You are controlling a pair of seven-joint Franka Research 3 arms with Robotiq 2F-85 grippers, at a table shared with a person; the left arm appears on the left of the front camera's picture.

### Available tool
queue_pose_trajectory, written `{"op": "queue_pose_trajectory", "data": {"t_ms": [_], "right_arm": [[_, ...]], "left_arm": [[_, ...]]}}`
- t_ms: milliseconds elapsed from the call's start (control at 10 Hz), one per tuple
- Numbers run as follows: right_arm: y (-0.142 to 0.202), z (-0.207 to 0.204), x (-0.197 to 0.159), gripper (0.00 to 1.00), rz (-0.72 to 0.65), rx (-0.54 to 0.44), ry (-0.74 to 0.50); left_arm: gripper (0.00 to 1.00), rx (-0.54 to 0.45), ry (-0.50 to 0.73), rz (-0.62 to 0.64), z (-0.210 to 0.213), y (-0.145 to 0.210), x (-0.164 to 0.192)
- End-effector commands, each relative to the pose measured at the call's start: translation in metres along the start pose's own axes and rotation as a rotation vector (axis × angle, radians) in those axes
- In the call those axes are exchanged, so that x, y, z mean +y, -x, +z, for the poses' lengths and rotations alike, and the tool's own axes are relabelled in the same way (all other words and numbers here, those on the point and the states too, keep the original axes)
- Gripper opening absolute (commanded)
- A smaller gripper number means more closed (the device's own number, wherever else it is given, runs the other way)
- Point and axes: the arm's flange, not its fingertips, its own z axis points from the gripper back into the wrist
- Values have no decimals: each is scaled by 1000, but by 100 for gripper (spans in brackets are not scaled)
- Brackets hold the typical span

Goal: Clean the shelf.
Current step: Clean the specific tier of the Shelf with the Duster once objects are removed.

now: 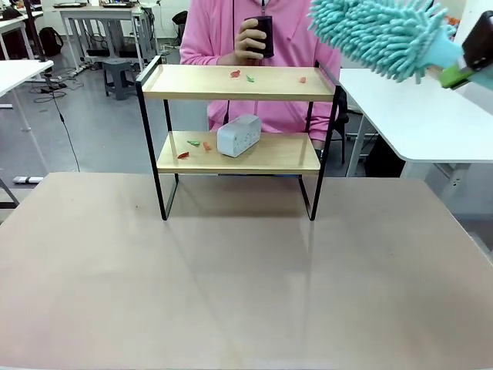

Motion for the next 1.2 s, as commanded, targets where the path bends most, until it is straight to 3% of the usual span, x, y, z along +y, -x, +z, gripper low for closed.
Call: {"op": "queue_pose_trajectory", "data": {"t_ms": [0, 100, 400, 600, 700, 1100], "right_arm": [[4, 16, -9, 11, -40, -20, -1], [0, 0, 0, 11, 0, 0, 0], [-33, -15, 26, 11, -100, 7, 141], [-59, -40, 39, 11, -75, 40, 139], [-69, -51, 44, 0, -92, 36, 188], [-96, -100, 72, 0, -103, 66, 220]], "left_arm": [[100, -18, 17, -24, -2, 0, 0], [100, -18, 17, -24, -2, 0, 0], [100, -18, 17, -24, -2, 0, 0], [100, -18, 17, -24, -2, 0, 0], [100, -18, 17, -24, -2, 0, 0], [100, -18, 17, -24, -2, 0, 0]]}}
